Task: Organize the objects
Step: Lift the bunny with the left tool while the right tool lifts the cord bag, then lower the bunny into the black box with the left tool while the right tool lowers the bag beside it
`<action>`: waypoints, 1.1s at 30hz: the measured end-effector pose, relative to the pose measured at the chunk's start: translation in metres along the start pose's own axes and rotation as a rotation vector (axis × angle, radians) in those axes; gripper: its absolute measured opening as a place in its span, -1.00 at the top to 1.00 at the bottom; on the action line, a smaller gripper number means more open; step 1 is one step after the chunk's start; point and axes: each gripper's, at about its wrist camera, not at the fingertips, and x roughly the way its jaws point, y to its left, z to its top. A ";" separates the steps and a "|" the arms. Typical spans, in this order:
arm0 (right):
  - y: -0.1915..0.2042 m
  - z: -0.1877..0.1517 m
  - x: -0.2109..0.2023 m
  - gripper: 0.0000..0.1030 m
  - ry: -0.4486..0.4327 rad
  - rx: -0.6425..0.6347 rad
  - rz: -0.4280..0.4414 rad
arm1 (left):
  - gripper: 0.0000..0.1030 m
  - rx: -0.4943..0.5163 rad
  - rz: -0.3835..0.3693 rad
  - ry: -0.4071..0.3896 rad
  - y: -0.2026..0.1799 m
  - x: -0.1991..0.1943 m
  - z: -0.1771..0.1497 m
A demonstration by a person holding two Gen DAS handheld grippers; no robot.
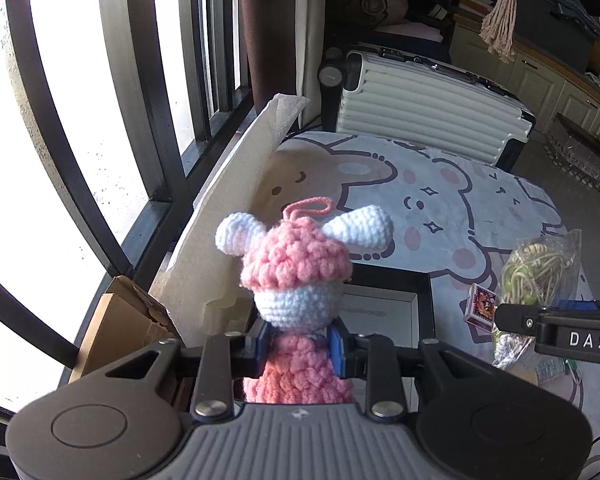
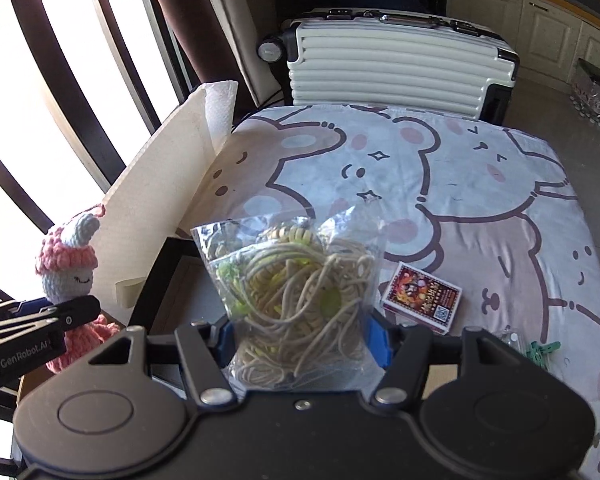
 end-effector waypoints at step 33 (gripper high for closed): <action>0.000 0.006 0.105 -0.23 0.291 0.335 0.297 | 0.38 0.087 -0.052 0.239 0.013 0.124 0.002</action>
